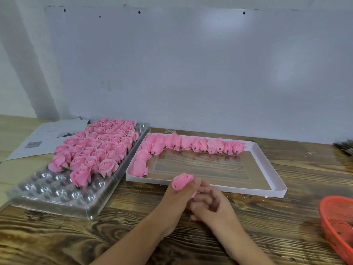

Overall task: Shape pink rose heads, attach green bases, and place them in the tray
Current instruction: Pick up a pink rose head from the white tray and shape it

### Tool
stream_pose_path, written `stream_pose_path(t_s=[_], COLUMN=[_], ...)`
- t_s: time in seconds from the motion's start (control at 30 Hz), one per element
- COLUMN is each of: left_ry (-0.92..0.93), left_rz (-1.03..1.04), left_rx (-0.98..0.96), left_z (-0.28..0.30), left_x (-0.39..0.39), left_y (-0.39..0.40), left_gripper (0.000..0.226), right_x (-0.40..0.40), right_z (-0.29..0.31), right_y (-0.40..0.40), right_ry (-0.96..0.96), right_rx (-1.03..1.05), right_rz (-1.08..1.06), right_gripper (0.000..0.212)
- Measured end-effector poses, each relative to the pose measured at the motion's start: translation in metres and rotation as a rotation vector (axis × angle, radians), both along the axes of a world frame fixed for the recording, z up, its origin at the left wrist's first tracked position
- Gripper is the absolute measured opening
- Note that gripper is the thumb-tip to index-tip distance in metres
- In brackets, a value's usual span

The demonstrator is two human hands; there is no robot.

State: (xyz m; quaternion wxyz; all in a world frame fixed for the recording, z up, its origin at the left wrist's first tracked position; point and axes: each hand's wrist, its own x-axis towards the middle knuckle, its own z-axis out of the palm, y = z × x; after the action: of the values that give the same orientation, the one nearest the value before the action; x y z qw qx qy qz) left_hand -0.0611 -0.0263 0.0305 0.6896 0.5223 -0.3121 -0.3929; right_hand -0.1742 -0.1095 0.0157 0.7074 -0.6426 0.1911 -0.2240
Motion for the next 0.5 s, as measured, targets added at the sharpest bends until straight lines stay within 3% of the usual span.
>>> stream_pose_path(t_s=[0.07, 0.13, 0.27, 0.5], left_ry=[0.048, 0.084, 0.170, 0.213], left_rz=[0.032, 0.014, -0.041, -0.111], left_rx=[-0.012, -0.036, -0.058, -0.043], left_z=[-0.001, -0.002, -0.003, -0.003], left_x=[-0.001, -0.004, -0.009, -0.005], left_y=[-0.002, -0.003, -0.003, -0.004], left_gripper=[0.036, 0.036, 0.043, 0.044], right_x=[0.002, 0.003, 0.006, 0.005], right_z=[-0.004, -0.006, -0.007, -0.005], right_y=[0.009, 0.015, 0.016, 0.017], right_ry=[0.043, 0.001, -0.012, -0.021], right_rx=[-0.406, -0.530, -0.653, -0.552], right_rz=[-0.215, -0.307, -0.360, -0.347], right_gripper=[0.041, 0.043, 0.056, 0.047])
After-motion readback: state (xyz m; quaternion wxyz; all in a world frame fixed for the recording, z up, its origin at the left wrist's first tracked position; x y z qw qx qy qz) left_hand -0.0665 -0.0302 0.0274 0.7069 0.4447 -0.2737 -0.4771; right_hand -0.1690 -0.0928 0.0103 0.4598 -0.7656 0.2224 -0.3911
